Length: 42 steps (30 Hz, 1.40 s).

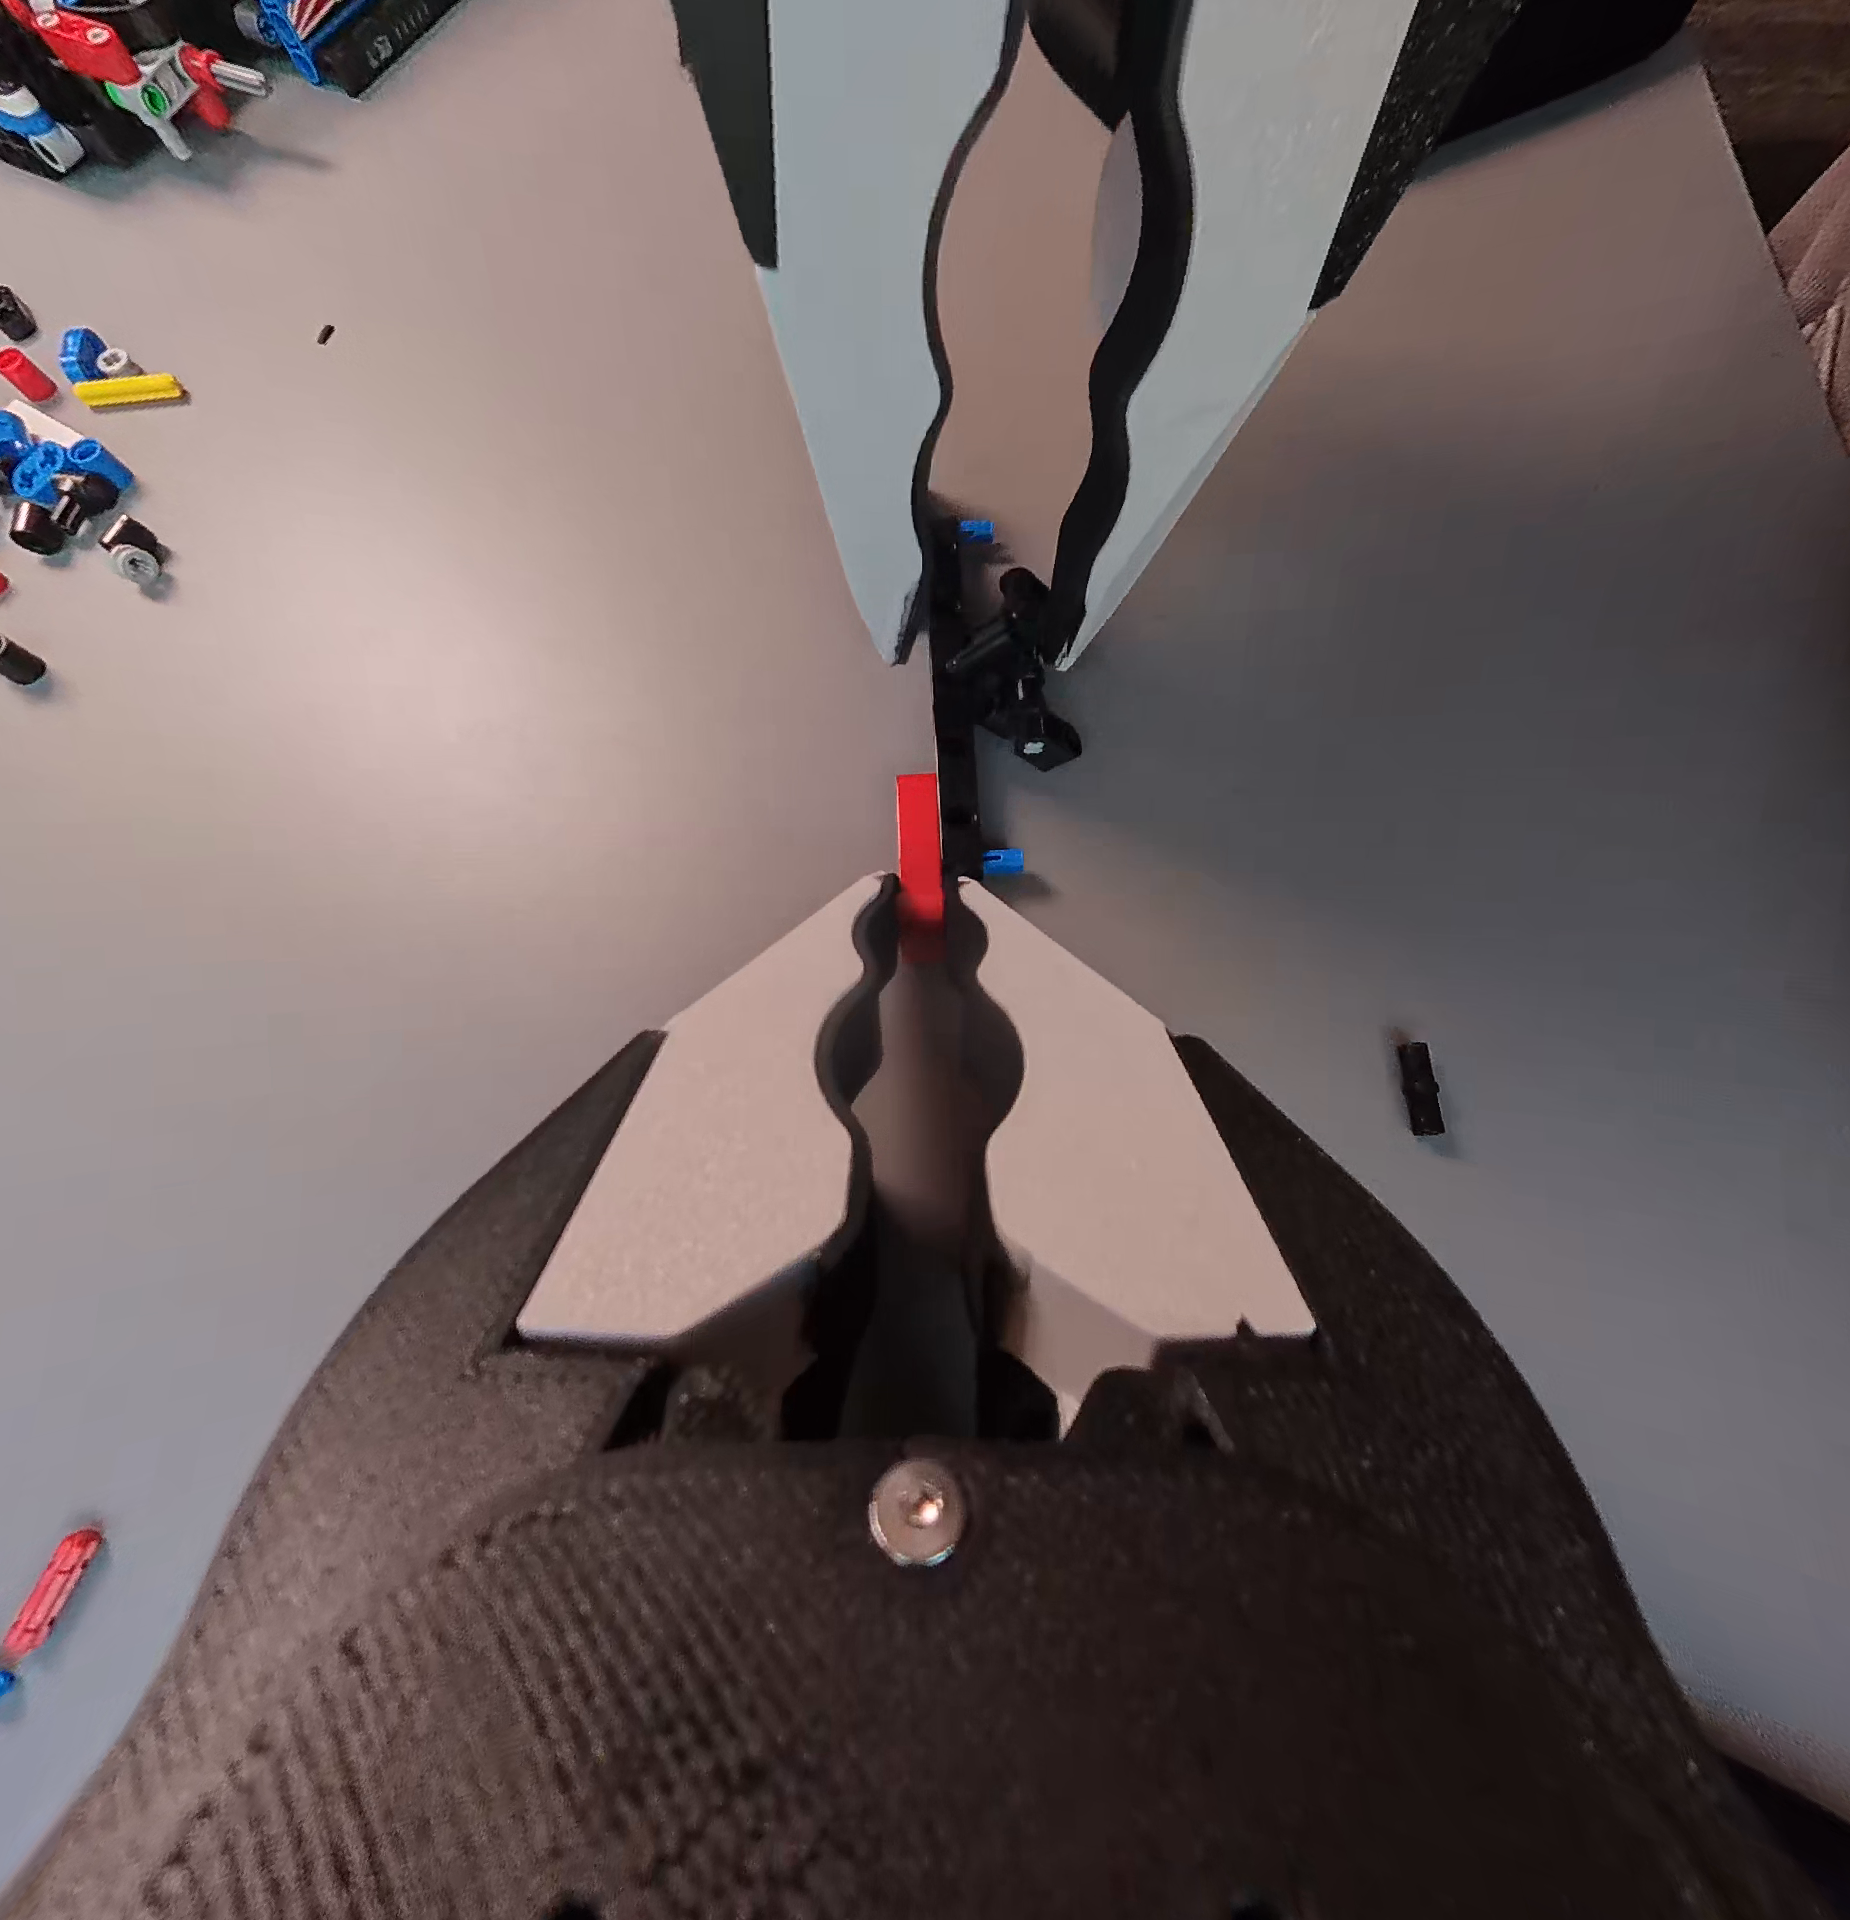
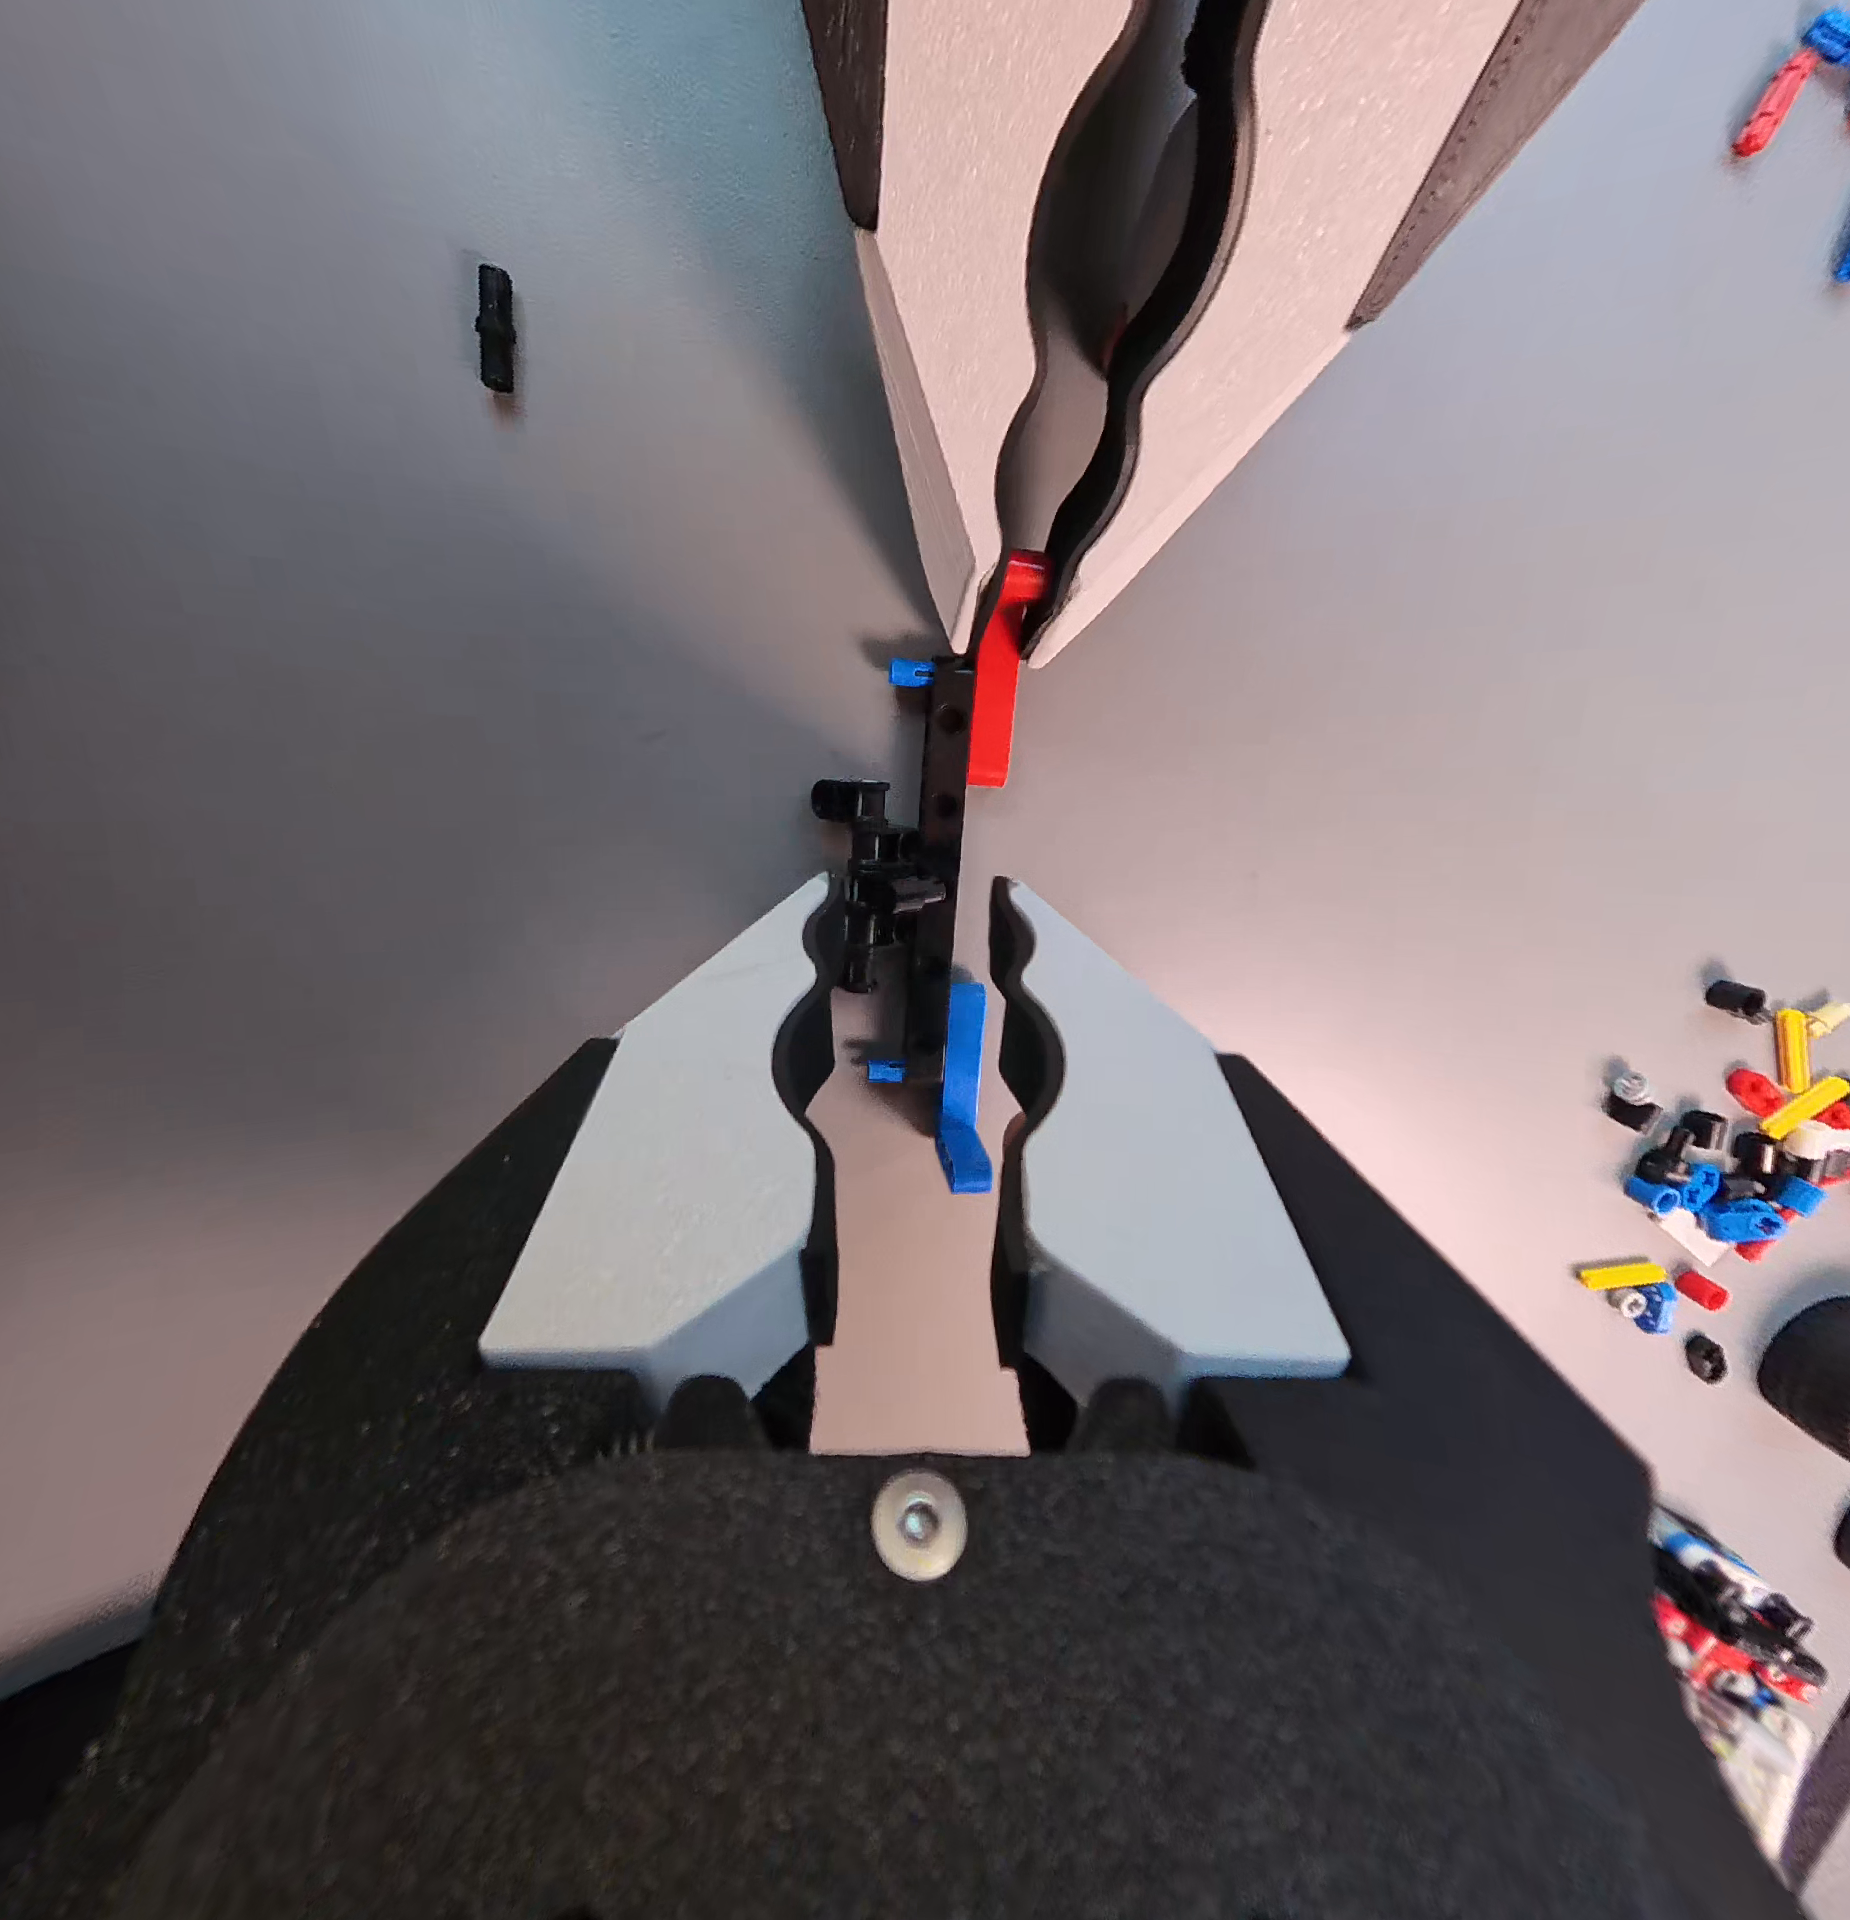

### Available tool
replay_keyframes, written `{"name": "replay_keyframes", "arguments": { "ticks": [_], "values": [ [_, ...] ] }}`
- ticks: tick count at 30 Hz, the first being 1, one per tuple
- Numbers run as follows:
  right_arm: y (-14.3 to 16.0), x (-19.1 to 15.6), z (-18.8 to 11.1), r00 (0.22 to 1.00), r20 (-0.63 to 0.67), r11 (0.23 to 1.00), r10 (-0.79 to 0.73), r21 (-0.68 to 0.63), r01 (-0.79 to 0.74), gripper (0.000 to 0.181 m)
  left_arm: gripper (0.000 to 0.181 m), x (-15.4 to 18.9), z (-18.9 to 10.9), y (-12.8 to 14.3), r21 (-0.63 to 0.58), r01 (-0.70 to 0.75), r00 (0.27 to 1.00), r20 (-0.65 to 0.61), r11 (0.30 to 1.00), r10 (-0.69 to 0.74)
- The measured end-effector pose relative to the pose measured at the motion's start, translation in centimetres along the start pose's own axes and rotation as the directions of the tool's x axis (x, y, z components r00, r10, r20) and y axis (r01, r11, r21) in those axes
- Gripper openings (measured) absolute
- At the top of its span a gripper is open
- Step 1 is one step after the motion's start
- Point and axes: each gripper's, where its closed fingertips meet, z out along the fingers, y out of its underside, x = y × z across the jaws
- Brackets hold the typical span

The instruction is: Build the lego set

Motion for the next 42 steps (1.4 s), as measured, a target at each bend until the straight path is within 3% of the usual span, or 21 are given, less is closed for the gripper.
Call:
{"name": "replay_keyframes", "arguments": {
  "ticks": [7, 11, 15, 19, 22, 25, 29, 33, 42],
  "values": [
    [-0.2, -0.6, -0.2, 0.983, -0.183, 0.999, -0.028, 0.018, 0.032, 0.026, 0.007, 0.0, 0.0, 0.0, -0.001, 0.002, 1.000, 0.005, 1.000, -0.002],
    [0.3, -0.9, 0.1, 0.951, -0.291, 0.995, -0.104, -0.036, 0.097, 0.027, 0.007, 0.0, 0.0, 0.0, -0.002, 0.001, 1.000, 0.008, 1.000, -0.001],
    [0.5, 0.0, 0.4, 0.918, -0.362, 0.987, -0.162, -0.079, 0.143, 0.014, 0.007, 0.1, 0.0, 0.0, -0.003, 0.001, 1.000, 0.009, 1.000, -0.001],
    [0.6, -0.1, 0.4, 0.942, -0.289, 0.984, -0.171, -0.093, 0.151, 0.014, 0.007, 0.2, 0.0, 0.1, -0.004, -0.005, 1.000, 0.013, 1.000, 0.005],
    [0.9, -0.2, 0.3, 0.992, -0.102, 0.995, -0.069, -0.075, 0.062, 0.014, 0.007, 0.3, 0.1, 0.0, -0.004, -0.019, 1.000, 0.017, 1.000, 0.019],
    [1.2, -0.1, 0.3, 0.994, 0.105, 0.995, 0.016, -0.098, -0.006, 0.013, 0.007, 0.3, 0.1, 0.0, -0.004, -0.031, 0.999, 0.019, 1.000, 0.031],
    [1.2, -0.1, 0.2, 0.970, 0.242, 0.982, -0.006, -0.183, 0.052, 0.013, 0.008, 0.4, 0.0, 0.0, -0.004, -0.034, 0.999, 0.017, 0.999, 0.034],
    [1.0, -0.2, 0.2, 0.971, 0.236, 0.978, -0.047, -0.187, 0.093, 0.014, 0.007, 0.2, 0.0, 0.1, -0.003, -0.020, 1.000, 0.016, 1.000, 0.020],
    [0.6, 0.0, 0.1, 0.993, 0.096, 0.994, -0.066, -0.081, 0.074, 0.017, 0.007, 0.2, 0.0, 0.1, -0.004, -0.019, 1.000, 0.014, 1.000, 0.020]
  ]
}}
